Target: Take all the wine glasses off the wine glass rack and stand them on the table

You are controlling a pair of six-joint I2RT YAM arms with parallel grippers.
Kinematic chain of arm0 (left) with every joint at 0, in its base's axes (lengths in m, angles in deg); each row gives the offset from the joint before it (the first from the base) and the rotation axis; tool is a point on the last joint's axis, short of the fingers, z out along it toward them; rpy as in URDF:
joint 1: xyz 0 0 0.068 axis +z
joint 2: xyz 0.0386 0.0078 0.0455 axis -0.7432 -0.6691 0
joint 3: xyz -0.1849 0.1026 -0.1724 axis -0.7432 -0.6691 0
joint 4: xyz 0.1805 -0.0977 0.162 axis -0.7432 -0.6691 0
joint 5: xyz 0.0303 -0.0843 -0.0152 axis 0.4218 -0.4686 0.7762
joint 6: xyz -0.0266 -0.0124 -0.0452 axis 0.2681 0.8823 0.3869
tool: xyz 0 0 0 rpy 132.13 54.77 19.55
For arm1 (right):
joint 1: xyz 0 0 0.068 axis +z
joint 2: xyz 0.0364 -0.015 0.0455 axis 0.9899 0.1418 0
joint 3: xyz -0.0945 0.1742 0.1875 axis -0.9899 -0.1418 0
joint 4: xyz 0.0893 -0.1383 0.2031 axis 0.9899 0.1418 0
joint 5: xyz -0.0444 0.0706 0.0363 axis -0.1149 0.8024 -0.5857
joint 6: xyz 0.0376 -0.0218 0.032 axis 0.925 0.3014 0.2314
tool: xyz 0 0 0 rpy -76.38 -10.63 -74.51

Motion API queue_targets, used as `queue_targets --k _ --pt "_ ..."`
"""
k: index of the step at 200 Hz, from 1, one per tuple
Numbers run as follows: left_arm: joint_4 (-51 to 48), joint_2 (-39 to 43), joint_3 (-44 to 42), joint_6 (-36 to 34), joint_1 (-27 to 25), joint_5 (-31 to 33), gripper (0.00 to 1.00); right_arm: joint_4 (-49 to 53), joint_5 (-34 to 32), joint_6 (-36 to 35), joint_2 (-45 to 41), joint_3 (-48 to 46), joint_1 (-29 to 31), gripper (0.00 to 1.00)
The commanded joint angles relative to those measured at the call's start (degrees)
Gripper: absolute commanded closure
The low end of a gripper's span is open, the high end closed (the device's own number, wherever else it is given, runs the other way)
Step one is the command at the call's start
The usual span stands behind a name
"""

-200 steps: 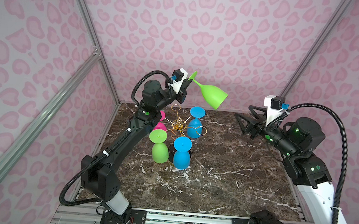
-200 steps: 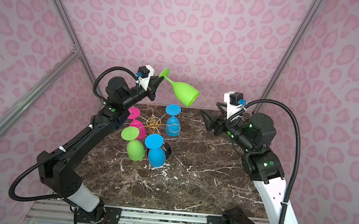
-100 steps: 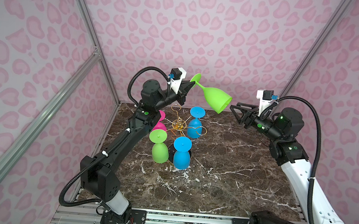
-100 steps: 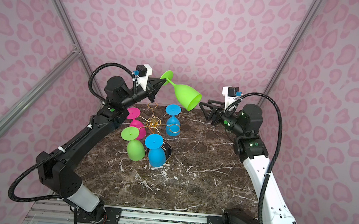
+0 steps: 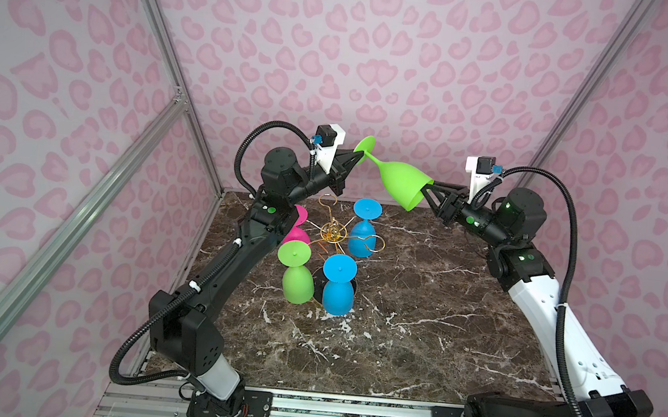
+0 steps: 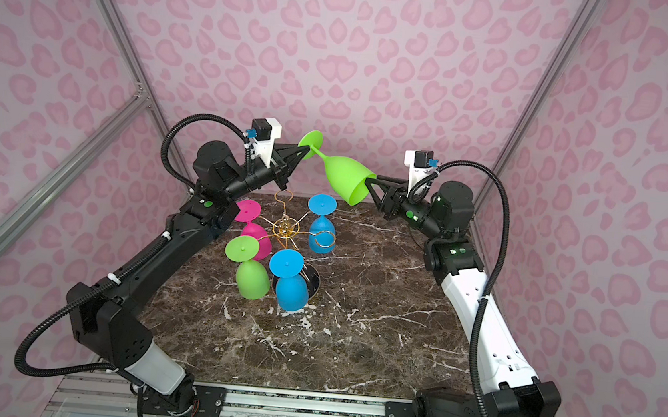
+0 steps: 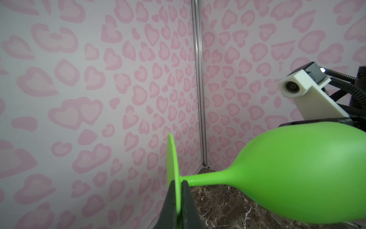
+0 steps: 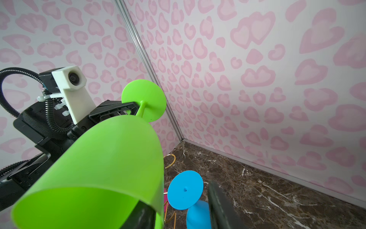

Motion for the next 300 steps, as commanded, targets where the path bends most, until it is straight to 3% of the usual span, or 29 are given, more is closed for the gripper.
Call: queue_targets --k 1,87,114,127,166,195,227,276,300 --pt "2.2 0.0 1.0 0.9 0.0 -0.6 0.97 -4.0 -0.9 0.2 1.0 0.7 0.4 0.67" --pt "2.5 -1.8 2.6 2.6 0.2 0.4 0.97 -6.7 -0.3 2.2 3.2 2.0 1.8 1.00" --pt "2.5 -1.7 2.4 2.9 0.2 2.4 0.96 -6.8 -0.3 3.2 3.1 2.5 2.3 1.00" --pt "2.4 -1.4 2.1 2.6 0.2 3.2 0.90 -6.7 -0.3 3.4 2.9 2.9 2.3 1.00" --pt "2.7 0.1 0.5 1.4 0.3 5.2 0.57 -1.7 -2.4 2.4 2.3 6.3 2.2 1.00" --pt "2.3 2.2 -1.6 -0.5 0.7 10.4 0.39 4.0 -4.7 -1.2 0.7 10.3 0.7 1.00" --pt "2.4 5.9 -4.8 -0.8 2.9 13.7 0.29 14.2 -8.6 -4.3 1.2 16.7 -4.0 1.00" --pt "2.0 14.4 -11.7 0.1 7.4 18.3 0.25 41.4 -14.0 -12.9 12.8 38.8 -4.7 1.00" --pt "1.8 19.4 -17.0 -0.7 9.7 22.0 0.23 48.9 -17.2 -14.3 18.2 46.1 -4.7 1.00"
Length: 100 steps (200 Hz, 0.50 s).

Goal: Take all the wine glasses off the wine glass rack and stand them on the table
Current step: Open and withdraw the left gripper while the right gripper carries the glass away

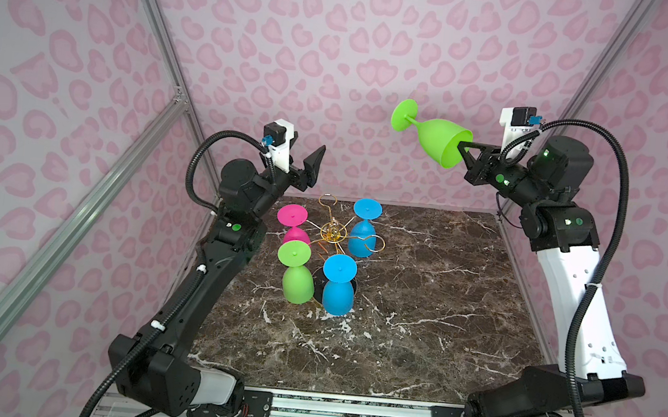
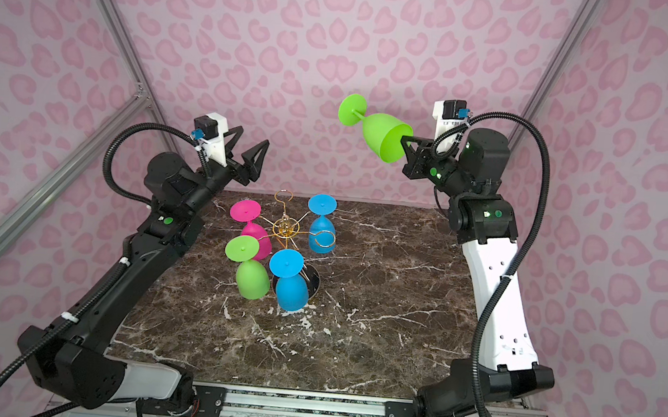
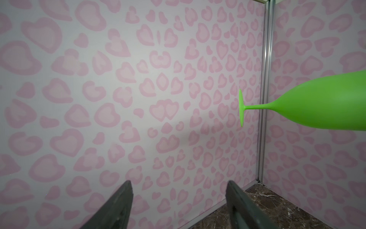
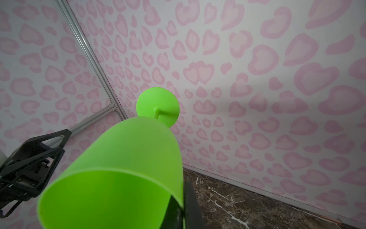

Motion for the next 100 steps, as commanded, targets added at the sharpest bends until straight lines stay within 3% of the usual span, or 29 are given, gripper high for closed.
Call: queue_targets --k 1,75,100 --pt "1.2 3.7 -4.1 -0.7 1.7 4.8 0.22 12.6 -4.5 -3.3 3.8 4.8 -0.1 1.00" --pt "-3.1 13.8 -12.7 1.0 7.7 10.6 0.09 31.4 -19.3 -9.3 22.6 26.9 4.8 1.00" --pt "-5.6 15.7 -14.6 1.0 8.4 11.5 0.06 35.6 -21.3 -10.4 28.2 30.6 5.8 1.00"
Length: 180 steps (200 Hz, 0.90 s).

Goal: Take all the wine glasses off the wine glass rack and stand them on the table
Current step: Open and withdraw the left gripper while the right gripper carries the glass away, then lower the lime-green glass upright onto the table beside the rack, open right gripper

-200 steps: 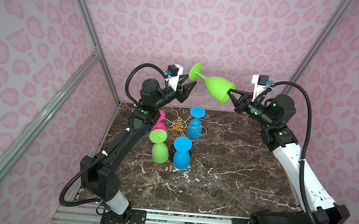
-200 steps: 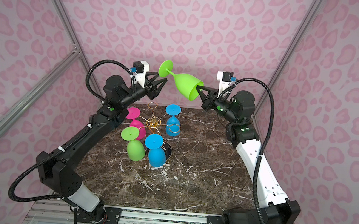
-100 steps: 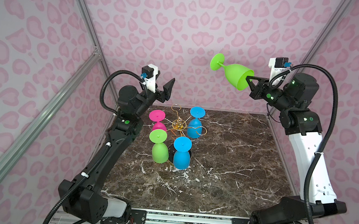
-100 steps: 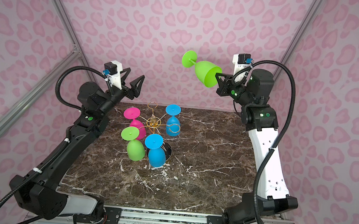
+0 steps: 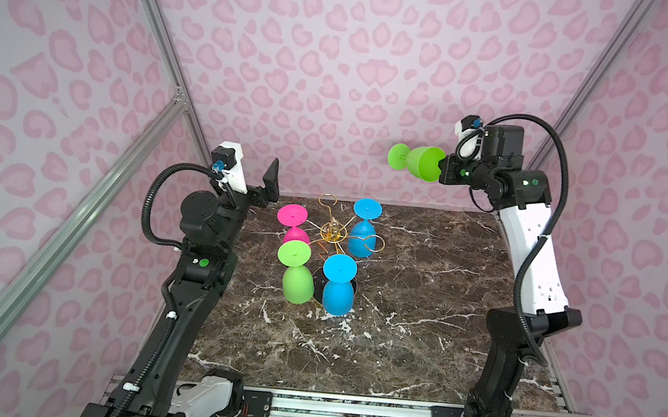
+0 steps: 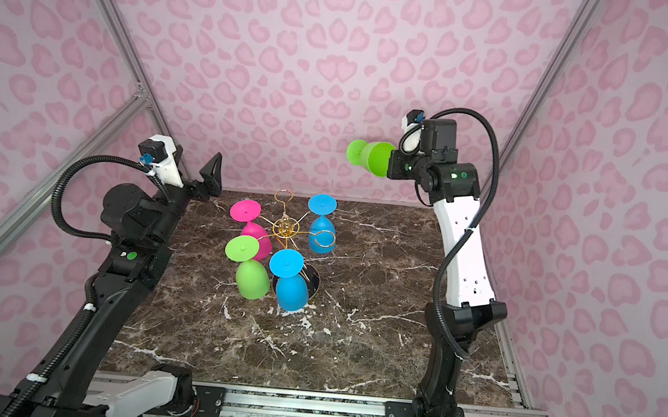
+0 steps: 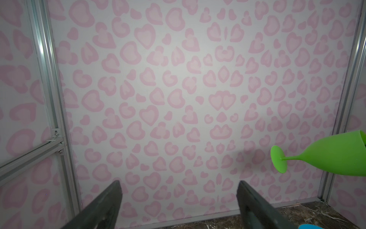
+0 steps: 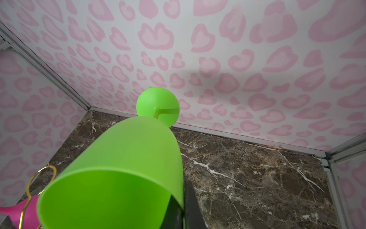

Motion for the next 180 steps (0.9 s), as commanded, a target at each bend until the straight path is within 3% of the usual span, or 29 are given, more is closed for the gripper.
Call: queue_targets --k 1,84,180 --pt "-2.5 1.4 -1.3 0.3 0.6 1.7 0.06 7.4 -5.0 -2.5 3.7 2.2 0.5 1.00" --pt "-10.6 12.9 -10.7 -3.6 0.9 9.3 0.03 12.7 -8.1 -4.8 15.5 7.6 1.9 1.00" --pt "-12.2 13.1 -9.8 -1.5 0.9 7.2 0.03 19.1 -11.9 -7.5 20.4 6.7 1.9 1.00"
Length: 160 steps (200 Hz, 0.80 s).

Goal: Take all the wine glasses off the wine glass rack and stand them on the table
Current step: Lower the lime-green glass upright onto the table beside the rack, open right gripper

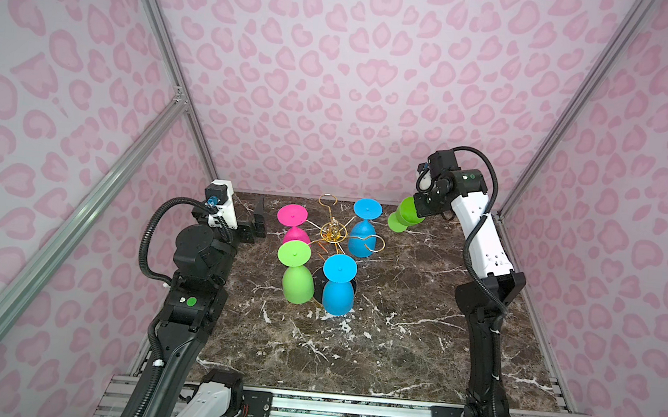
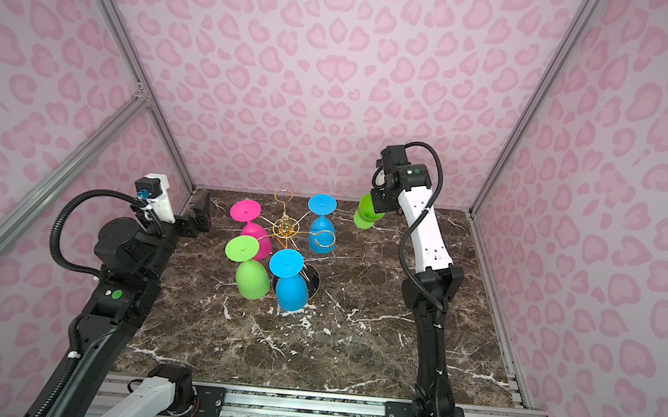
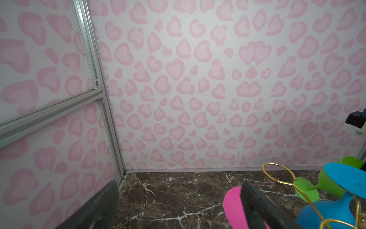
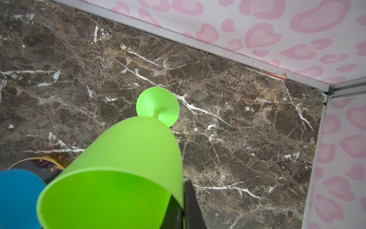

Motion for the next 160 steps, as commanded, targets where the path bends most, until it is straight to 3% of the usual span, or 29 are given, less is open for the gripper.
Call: queue_targets --k 1,160 --pt "0.4 0.1 0.7 0.9 0.0 -1.0 0.03 1.0 -1.0 -0.8 1.4 -0.4 0.1 1.00" --pt "-0.6 0.4 0.7 1.8 0.0 -2.7 0.03 2.2 -1.2 -2.0 5.8 -3.7 0.3 1.00"
